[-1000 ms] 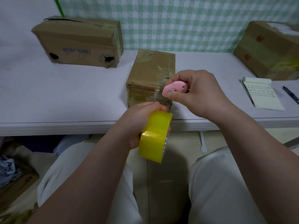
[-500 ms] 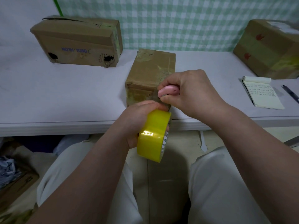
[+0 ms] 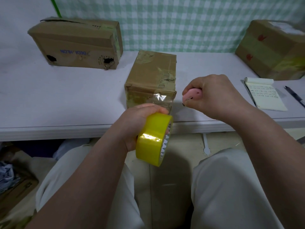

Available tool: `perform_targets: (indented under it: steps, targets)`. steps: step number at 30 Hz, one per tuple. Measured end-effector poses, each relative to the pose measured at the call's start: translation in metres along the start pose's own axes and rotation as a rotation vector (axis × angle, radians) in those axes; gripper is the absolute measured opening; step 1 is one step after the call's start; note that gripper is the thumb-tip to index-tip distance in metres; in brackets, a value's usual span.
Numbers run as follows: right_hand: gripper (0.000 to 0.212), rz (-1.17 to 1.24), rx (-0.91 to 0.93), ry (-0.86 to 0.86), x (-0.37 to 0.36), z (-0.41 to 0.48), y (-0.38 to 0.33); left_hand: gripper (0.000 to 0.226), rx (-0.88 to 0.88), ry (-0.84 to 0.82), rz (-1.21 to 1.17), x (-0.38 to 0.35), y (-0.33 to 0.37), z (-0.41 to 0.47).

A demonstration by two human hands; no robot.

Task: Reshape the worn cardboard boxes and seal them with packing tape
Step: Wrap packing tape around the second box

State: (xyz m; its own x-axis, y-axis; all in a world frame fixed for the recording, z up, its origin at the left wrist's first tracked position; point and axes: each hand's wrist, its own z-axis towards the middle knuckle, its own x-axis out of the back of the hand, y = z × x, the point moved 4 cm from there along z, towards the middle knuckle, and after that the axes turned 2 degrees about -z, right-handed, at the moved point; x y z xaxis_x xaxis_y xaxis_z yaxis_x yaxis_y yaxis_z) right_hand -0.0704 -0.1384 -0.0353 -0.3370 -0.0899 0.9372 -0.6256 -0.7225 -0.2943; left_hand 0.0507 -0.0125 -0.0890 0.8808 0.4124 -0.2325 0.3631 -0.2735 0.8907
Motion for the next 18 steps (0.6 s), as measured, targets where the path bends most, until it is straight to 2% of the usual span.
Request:
perform_targets:
  steps: [5, 9, 11, 13, 16, 18]
  targets:
    - [0.019, 0.083, -0.178, 0.064, -0.031, 0.005, 0.033, 0.016, 0.027, -0.032, -0.016, 0.000, -0.002, 0.000]
    - [0.023, 0.119, -0.283, 0.026, -0.063, 0.009, 0.056, 0.016, 0.048, -0.040, 0.028, 0.001, -0.004, 0.003]
    - [0.034, 0.108, -0.365, 0.057, -0.069, 0.006, 0.062, 0.018, 0.058, -0.046, 0.047, 0.002, -0.005, 0.004]
    - [0.044, 0.153, -0.412, 0.162, -0.065, 0.001, 0.061, 0.019, 0.061, -0.059, 0.057, 0.000, -0.005, 0.004]
    - [0.037, 0.254, -0.199, 0.423, -0.048, -0.005, 0.037, 0.040, 0.060, -0.077, 0.037, -0.001, -0.005, 0.004]
    - [0.031, 0.282, -0.002, 0.531, -0.038, -0.011, 0.013, 0.043, 0.049, -0.088, 0.043, -0.001, -0.006, 0.006]
